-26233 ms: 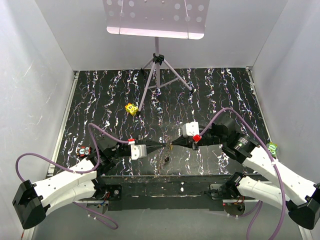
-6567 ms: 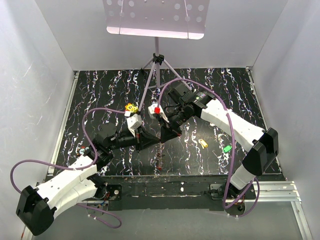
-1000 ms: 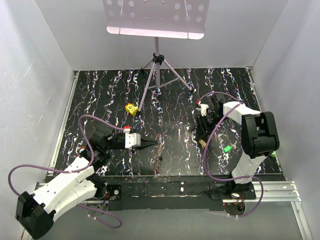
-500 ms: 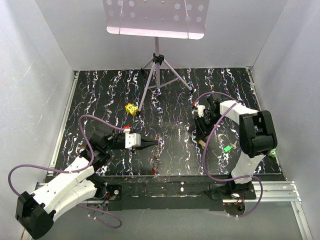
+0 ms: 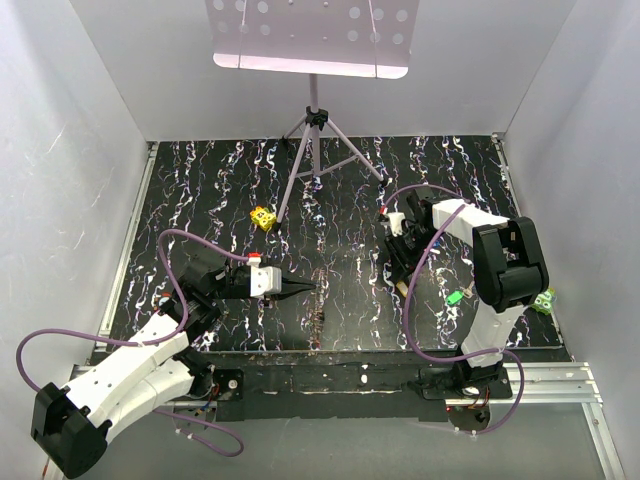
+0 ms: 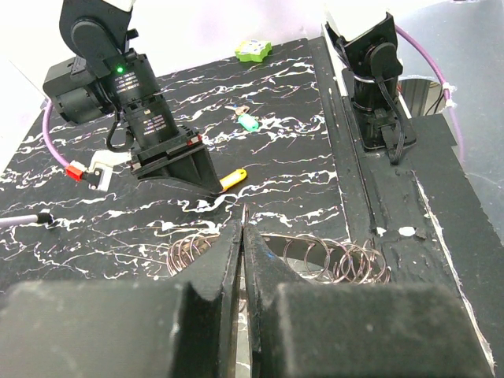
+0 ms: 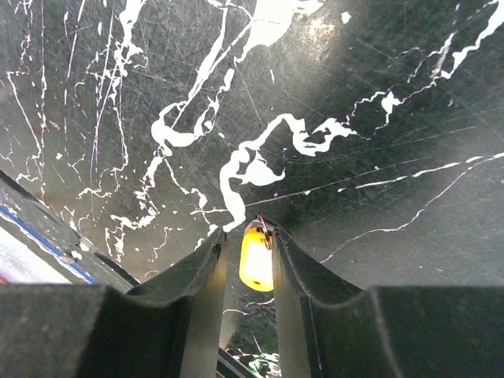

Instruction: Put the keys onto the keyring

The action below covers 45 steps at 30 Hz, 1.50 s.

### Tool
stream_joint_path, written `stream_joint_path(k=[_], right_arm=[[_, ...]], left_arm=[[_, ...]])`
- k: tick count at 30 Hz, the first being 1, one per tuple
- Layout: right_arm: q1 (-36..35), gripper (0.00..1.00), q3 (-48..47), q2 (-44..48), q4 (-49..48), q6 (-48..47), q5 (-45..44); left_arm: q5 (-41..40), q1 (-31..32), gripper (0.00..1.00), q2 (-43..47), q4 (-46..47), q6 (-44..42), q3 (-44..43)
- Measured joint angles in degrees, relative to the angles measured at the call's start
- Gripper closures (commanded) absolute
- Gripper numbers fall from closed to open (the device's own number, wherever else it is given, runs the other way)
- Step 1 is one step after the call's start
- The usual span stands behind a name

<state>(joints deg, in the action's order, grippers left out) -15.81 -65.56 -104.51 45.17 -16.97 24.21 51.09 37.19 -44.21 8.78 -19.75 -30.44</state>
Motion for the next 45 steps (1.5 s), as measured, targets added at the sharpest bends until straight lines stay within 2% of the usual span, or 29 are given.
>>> stream_joint_path(k=[9,17,22,25,29,38,42,45], right_arm=[[-0.3,0.73,-0.3,0.0,0.2,-0.3,-0.7],[-0.6,0.74,-0.4,-0.2,0.2,-0.6,-1.7],[-1.2,0.77,-0.5,-0.2,0.3,-0.8,-2.3],[-1.4,0.84,-0.5,-0.2,0.3,-0.9,-2.5],[-1.5,0.99,-0.6,-0.3,0.4,-1.1,-2.8],[-1.5,0.99,-1.8,-0.3,1.8,-1.9,-2.3],[-1.2,0.99,-5.4,0.6,4.3,-5.3,0.9],[-0.7,0.99,-7.2,4.7,7.2,-9.6,4.4]], left_arm=[[0.0,0.0,1.00,0.0,-0.2,-0.2,0.0],[0.0,0.0,1.00,0.0,-0.2,-0.2,0.0],[0.0,0.0,1.00,0.0,-0.2,-0.2,0.0],[0.0,0.0,1.00,0.1,-0.3,-0.2,0.0],[0.0,0.0,1.00,0.1,-0.4,-0.2,0.0],[0.0,0.0,1.00,0.1,-1.1,-0.3,0.0],[0.0,0.0,1.00,0.1,-1.1,-0.5,0.0],[-0.1,0.0,1.00,0.1,-1.0,-0.5,0.0]])
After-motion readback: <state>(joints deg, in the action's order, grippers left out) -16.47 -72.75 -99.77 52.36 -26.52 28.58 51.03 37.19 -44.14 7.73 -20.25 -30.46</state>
